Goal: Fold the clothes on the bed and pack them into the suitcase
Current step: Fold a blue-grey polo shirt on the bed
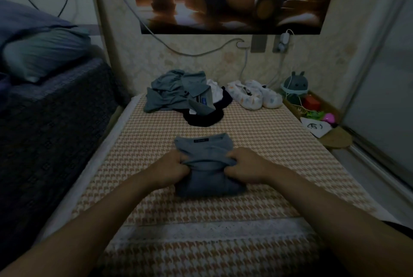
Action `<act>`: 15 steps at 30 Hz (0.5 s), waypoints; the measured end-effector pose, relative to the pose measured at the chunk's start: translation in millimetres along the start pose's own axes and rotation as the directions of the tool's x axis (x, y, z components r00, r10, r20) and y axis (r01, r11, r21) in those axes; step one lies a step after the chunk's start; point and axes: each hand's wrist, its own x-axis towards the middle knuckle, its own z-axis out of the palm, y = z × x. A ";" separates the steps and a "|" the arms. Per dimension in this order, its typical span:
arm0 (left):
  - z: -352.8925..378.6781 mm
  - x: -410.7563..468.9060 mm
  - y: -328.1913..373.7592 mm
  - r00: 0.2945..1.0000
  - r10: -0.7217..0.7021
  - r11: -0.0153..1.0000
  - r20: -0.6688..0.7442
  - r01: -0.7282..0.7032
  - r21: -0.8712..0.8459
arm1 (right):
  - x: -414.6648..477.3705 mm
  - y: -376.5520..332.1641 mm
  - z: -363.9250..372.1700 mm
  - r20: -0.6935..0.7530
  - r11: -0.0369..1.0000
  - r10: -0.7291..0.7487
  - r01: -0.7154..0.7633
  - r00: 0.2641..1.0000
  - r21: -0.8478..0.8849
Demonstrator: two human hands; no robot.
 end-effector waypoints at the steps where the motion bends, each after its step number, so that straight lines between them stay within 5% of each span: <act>1: -1.2 5.1 -0.1 0.999 -0.033 0.999 -0.037 0.031 -0.040 | 3.4 3.7 -2.0 -0.051 0.997 0.027 -0.023 0.998 0.071; 5: 1.7 23.8 -8.5 0.966 -0.028 0.973 -0.257 0.085 0.214 | 23.1 23.2 6.8 -0.168 0.983 0.128 -0.102 0.977 0.152; 7: 9.3 30.1 -10.1 0.935 0.174 0.912 -0.308 -0.035 0.409 | 31.7 27.3 15.6 -0.181 0.986 0.115 -0.091 0.977 0.136; 10: 30.0 36.8 -2.3 0.918 0.390 0.821 -0.063 -0.316 0.475 | 46.3 31.5 28.3 -0.189 0.989 0.140 -0.145 0.972 -0.015; 12: 47.8 37.1 -6.6 0.961 0.234 0.812 0.147 -0.277 0.514 | 52.0 36.8 35.2 -0.191 0.961 0.202 -0.232 0.961 -0.152; 15: 60.9 37.9 -21.4 0.985 0.029 0.837 0.170 -0.117 0.534 | 56.1 43.2 43.8 -0.305 0.915 0.225 -0.308 0.925 -0.261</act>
